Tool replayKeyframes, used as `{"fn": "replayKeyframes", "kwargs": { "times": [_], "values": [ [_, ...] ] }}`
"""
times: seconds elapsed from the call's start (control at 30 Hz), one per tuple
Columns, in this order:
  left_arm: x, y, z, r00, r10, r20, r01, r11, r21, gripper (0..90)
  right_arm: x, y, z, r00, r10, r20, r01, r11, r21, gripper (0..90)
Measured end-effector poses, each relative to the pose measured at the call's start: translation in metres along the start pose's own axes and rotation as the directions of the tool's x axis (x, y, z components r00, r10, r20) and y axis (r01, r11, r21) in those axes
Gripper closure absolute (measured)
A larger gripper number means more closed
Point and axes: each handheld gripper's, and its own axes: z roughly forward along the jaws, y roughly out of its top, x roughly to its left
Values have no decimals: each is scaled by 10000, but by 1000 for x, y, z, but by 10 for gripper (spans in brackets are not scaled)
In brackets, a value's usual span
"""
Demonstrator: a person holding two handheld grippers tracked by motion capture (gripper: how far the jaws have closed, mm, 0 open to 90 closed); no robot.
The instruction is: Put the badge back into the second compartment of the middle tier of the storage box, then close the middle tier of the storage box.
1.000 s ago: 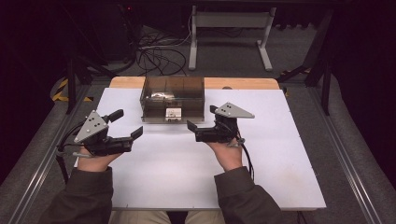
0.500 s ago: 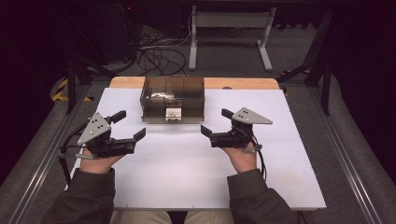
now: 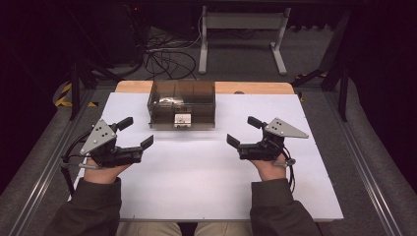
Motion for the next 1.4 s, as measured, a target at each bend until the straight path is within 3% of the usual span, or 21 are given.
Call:
{"fn": "replayKeyframes", "kwargs": {
  "times": [0.53,0.8,1.1,1.4],
  "values": [
    [-3,-2,3,10000,31,38,-32,9999,138,154,-16,-3,-26,9981,65,611,-57,9999,-146,2],
    [-2,-5,6,9999,100,112,-103,9997,211,205,-24,-7,-34,9969,-53,788,57,10000,-47,3],
    [1,-10,12,9993,84,368,-90,9998,176,357,-33,-12,-41,9958,-24,912,21,10000,42,3],
    [10,-20,15,9997,-87,247,77,9992,384,554,-38,-14,-46,9952,-153,969,128,9996,265,3]
  ]
}}
